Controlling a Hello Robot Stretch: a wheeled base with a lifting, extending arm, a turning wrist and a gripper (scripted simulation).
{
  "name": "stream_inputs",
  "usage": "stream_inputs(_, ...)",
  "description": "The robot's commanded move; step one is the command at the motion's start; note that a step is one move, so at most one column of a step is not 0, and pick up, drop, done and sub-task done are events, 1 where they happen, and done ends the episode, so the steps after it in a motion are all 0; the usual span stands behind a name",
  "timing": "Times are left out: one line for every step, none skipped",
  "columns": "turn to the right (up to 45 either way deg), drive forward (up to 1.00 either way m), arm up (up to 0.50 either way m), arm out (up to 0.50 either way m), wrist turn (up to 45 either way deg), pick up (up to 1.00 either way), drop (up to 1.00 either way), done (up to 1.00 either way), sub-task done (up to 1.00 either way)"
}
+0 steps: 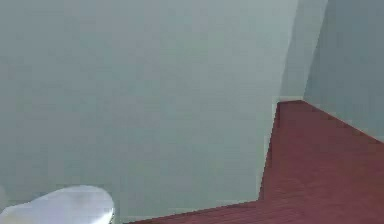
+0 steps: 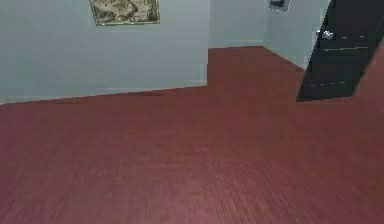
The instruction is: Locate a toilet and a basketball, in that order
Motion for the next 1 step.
stream_inputs(45.0, 0.00, 0.00, 0.00, 0.0, 0.00, 0.00, 0.00, 0.00)
